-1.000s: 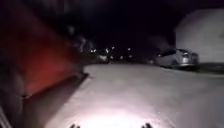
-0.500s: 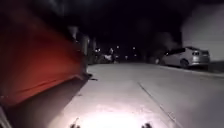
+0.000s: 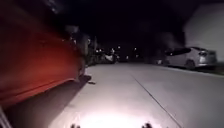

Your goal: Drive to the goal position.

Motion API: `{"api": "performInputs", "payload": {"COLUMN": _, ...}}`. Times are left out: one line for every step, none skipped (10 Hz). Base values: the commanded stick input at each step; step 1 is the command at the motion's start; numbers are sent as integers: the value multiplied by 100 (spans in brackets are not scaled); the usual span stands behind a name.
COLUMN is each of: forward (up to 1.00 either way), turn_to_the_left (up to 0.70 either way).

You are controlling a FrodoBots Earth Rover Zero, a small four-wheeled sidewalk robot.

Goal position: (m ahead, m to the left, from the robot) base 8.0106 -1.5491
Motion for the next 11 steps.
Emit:
{"api": "performInputs", "payload": {"forward": 85, "turn_to_the_left": -17}}
{"api": "performInputs", "payload": {"forward": 85, "turn_to_the_left": -30}}
{"api": "performInputs", "payload": {"forward": 85, "turn_to_the_left": -34}}
{"api": "performInputs", "payload": {"forward": 85, "turn_to_the_left": -34}}
{"api": "performInputs", "payload": {"forward": 85, "turn_to_the_left": -23}}
{"api": "performInputs", "payload": {"forward": 85, "turn_to_the_left": 0}}
{"api": "performInputs", "payload": {"forward": 85, "turn_to_the_left": 0}}
{"api": "performInputs", "payload": {"forward": 85, "turn_to_the_left": 0}}
{"api": "performInputs", "payload": {"forward": 85, "turn_to_the_left": 0}}
{"api": "performInputs", "payload": {"forward": 85, "turn_to_the_left": 0}}
{"api": "performInputs", "payload": {"forward": 85, "turn_to_the_left": 0}}
